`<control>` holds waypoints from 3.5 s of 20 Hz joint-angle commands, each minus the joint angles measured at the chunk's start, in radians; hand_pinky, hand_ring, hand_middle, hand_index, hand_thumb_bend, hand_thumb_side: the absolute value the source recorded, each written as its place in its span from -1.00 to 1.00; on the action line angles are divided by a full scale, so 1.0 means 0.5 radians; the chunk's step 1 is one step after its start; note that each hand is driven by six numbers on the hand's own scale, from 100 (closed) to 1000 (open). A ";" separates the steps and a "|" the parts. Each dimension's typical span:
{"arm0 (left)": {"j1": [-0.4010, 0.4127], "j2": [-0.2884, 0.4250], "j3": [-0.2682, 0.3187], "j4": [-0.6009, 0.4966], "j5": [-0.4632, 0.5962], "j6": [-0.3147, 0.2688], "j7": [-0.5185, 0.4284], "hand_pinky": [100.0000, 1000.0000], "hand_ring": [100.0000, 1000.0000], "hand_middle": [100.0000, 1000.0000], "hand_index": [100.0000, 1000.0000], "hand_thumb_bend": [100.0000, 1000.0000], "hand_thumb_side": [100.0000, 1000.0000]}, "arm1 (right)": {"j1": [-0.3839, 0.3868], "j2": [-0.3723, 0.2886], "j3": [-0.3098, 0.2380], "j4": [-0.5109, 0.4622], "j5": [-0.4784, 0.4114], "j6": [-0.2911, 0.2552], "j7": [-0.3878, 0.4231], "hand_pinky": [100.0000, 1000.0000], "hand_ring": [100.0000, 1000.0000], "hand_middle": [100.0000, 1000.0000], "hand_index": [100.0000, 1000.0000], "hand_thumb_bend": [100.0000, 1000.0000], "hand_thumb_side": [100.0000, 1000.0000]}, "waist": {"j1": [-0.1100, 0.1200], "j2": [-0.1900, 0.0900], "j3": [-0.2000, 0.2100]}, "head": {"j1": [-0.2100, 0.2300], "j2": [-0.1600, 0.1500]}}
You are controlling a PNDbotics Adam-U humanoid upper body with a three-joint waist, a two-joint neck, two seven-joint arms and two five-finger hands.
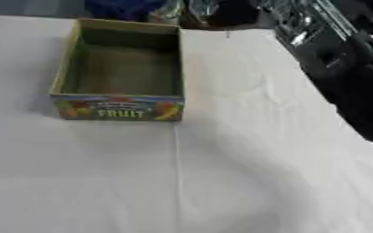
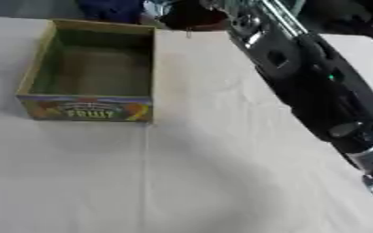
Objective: Pick up objects on the table and place them in the box.
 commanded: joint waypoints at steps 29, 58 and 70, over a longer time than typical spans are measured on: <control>-0.128 0.023 -0.038 -0.040 0.053 -0.002 -0.051 -0.23 -0.26 -0.17 0.12 -1.00 0.49 | -0.258 0.518 0.164 0.707 0.995 -0.585 0.226 0.50 0.52 0.13 0.52 -1.00 0.14 | -0.054 0.047 0.204 | -0.160 -0.092; -0.121 0.035 -0.013 -0.040 0.020 0.021 -0.034 -0.23 -0.26 -0.18 0.12 -1.00 0.50 | -0.243 0.326 -0.021 0.253 0.868 -0.563 0.256 0.64 0.76 0.50 0.90 -0.28 0.41 | -0.086 0.033 0.150 | -0.074 -0.079; -0.088 0.036 0.008 -0.040 0.015 0.013 0.014 -0.23 -0.26 -0.18 0.12 -1.00 0.49 | 0.138 -0.068 -0.399 -0.706 -0.256 0.077 0.085 0.67 0.68 0.35 0.88 -0.57 0.53 | -0.026 -0.006 0.043 | 0.074 -0.062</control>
